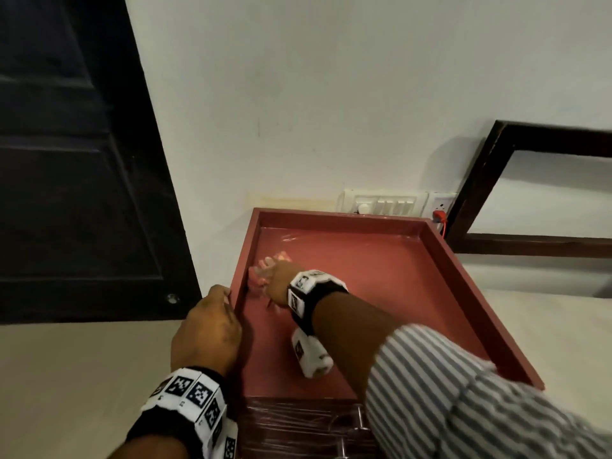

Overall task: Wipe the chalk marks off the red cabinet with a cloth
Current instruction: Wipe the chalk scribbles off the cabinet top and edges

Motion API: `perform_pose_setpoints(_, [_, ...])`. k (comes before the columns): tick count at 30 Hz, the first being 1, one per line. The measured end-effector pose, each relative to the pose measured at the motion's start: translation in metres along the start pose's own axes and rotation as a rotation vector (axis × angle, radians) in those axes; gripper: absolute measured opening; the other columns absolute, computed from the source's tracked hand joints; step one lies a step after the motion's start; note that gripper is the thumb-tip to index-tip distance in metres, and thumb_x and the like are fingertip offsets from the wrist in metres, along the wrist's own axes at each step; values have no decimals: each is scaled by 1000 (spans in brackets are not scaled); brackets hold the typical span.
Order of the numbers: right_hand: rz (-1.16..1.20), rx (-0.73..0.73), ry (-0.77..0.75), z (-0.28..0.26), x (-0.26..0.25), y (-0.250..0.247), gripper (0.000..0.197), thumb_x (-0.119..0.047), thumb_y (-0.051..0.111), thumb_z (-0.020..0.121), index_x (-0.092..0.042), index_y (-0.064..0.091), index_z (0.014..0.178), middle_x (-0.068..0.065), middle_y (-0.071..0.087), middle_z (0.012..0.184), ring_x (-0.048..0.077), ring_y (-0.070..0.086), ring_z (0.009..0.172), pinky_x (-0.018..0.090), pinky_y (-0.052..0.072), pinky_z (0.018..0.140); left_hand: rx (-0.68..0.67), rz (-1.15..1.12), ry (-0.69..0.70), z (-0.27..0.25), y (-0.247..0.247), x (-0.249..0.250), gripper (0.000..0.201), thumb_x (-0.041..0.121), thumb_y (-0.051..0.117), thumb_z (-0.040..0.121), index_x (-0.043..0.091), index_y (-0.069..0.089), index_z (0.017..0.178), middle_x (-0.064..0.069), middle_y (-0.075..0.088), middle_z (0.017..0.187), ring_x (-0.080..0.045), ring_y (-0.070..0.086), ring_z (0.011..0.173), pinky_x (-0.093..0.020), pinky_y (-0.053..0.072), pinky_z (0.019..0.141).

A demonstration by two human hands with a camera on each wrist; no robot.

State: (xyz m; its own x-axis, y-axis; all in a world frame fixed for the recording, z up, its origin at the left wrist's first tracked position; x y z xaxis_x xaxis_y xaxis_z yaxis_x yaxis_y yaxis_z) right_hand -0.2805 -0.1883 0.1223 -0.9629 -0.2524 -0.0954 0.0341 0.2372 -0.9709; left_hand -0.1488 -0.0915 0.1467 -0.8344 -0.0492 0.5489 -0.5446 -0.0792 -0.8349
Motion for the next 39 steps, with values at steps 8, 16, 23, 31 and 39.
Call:
perform_pose_setpoints(8, [272, 88, -191, -155, 9, 18, 43, -12, 50, 95, -21, 57, 137, 1, 47, 149, 17, 40, 137, 29, 25, 118, -6, 27, -20, -12, -8, 6, 35, 17, 39, 103, 20, 57, 133, -14, 71, 116, -37, 67, 102, -38, 48, 80])
perform_pose_setpoints(16, [263, 131, 515, -158, 168, -13, 42, -26, 63, 89, -23, 62, 131, 5, 62, 134, 23, 60, 119, 23, 46, 95, 37, -16, 4, -13, -8, 3, 33, 17, 38, 104, 19, 59, 128, -10, 71, 105, -28, 59, 83, -37, 50, 76])
perform_pose_setpoints(23, [327, 229, 807, -55, 233, -28, 32, -31, 70, 83, -5, 71, 103, 9, 74, 103, 25, 71, 94, 27, 58, 78, 41, -23, 15, -7, -5, 4, 23, 21, 33, 105, 22, 56, 108, 4, 56, 81, -19, 52, 69, -34, 43, 68])
perform_pose_setpoints(31, [346, 299, 460, 76, 100, -56, 36, -28, 61, 88, -12, 62, 121, 13, 62, 126, 34, 59, 115, 44, 50, 93, 91, -70, 21, 1, 0, -5, 31, 33, 26, 107, 30, 57, 111, 6, 61, 84, -15, 59, 73, -34, 48, 67])
perform_pose_setpoints(39, [72, 88, 202, 105, 46, -45, 37, -23, 78, 73, -23, 69, 109, -2, 65, 117, 28, 61, 115, 42, 55, 89, 111, -123, 7, -2, -1, -6, 32, 31, 34, 107, 26, 63, 119, 6, 60, 83, -19, 58, 76, -34, 46, 70])
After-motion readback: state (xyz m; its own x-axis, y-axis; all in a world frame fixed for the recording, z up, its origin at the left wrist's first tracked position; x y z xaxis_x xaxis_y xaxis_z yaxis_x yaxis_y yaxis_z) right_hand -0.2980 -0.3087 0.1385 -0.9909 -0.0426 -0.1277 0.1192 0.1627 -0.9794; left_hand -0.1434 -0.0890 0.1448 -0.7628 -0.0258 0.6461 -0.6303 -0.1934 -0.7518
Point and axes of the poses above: each hand's wrist, its own z-axis towards the middle knuckle, its own y-axis out of the palm, x = y × z, the point moved 6 cm from there along z, towards the middle knuckle
